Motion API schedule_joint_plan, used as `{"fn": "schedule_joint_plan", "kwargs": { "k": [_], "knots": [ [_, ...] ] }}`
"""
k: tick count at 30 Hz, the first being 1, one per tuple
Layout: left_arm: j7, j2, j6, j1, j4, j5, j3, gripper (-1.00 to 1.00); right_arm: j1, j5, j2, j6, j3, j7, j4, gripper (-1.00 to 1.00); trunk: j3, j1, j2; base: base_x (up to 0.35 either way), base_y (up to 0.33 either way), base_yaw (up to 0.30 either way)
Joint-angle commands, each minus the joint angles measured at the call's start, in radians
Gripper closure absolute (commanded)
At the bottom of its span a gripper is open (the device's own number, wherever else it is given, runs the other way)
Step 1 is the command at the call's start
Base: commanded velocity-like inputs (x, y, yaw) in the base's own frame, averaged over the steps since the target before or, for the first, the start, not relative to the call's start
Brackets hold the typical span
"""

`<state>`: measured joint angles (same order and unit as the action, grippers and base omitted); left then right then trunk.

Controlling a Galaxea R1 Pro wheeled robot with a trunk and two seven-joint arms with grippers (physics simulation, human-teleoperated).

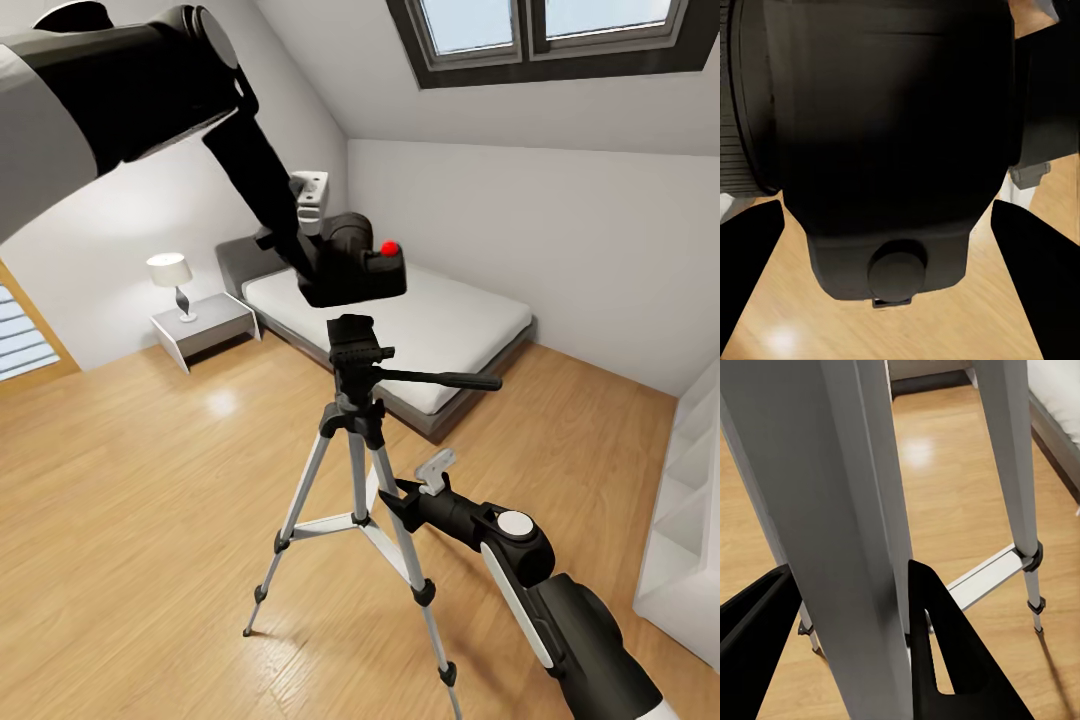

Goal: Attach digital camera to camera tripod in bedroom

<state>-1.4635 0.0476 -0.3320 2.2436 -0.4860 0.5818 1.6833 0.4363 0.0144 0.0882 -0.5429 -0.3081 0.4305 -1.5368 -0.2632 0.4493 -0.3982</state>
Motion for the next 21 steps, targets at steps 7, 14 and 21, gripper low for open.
{"fn": "schedule_joint_plan", "kwargs": {
  "k": [7,14,21],
  "knots": [
    [-0.003,0.037,0.036,0.024,-0.002,0.109,0.009,1.00,0.001,-0.017,0.001,-0.005,-0.002,0.002,0.055,1.00,-0.002,0.001,-0.002,0.000,0.000,0.000],
    [-0.007,0.071,0.052,0.037,-0.020,0.161,0.010,1.00,0.001,-0.017,0.001,-0.005,-0.002,0.002,0.055,1.00,-0.002,0.001,-0.002,0.000,0.000,0.000],
    [-0.009,0.078,0.046,0.046,-0.061,0.173,0.022,1.00,0.001,-0.017,0.001,-0.005,-0.002,0.002,0.055,1.00,-0.002,0.001,-0.002,0.000,0.000,0.000]
  ]
}}
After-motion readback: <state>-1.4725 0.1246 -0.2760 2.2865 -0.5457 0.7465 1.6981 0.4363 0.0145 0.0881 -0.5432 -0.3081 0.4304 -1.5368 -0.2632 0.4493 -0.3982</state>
